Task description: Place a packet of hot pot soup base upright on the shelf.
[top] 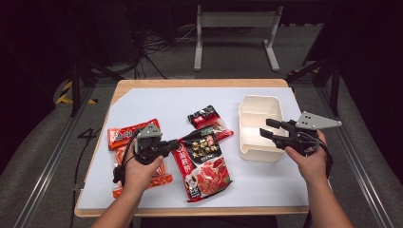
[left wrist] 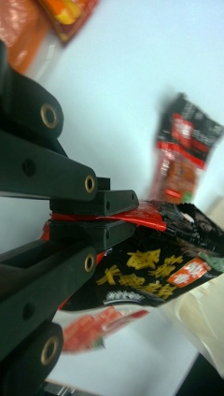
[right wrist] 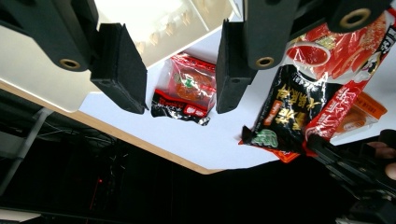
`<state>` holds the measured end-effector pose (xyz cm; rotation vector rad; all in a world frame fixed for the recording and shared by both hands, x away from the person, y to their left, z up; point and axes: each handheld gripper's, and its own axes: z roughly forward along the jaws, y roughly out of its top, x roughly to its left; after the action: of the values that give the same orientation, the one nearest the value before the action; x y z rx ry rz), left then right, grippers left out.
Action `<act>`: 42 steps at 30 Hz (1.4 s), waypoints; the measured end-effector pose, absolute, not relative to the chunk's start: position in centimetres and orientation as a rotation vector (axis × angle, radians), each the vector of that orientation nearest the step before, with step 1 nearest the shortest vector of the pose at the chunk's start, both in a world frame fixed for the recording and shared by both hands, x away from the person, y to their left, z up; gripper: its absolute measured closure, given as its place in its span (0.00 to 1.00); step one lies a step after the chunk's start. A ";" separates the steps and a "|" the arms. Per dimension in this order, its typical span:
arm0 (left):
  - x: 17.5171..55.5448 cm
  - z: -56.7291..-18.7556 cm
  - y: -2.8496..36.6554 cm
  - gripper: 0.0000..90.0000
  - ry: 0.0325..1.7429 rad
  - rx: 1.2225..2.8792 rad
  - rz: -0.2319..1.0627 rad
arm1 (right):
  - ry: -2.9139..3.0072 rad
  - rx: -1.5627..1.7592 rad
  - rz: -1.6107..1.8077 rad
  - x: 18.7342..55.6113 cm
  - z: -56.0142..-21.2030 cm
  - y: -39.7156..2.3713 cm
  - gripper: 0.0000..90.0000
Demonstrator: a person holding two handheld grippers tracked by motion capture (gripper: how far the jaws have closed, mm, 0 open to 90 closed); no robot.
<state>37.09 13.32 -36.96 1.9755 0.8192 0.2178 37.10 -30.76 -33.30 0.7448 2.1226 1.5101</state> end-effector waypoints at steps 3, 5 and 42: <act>36.2 -35.8 13.2 0.97 0.773 1.946 0.266 | 2.115 0.741 1.529 37.0 -33.0 -30.9 0.60; 35.7 -35.1 13.2 0.97 0.747 1.911 0.302 | 2.118 0.738 1.537 36.9 -32.9 -30.8 0.60; 35.0 -31.2 13.0 0.96 0.575 1.855 0.455 | 2.385 0.597 1.532 38.0 -30.1 -20.2 0.44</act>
<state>34.95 13.02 -31.18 1.8551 0.5751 0.4551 37.96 -20.15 -30.08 0.5968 2.3853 1.5320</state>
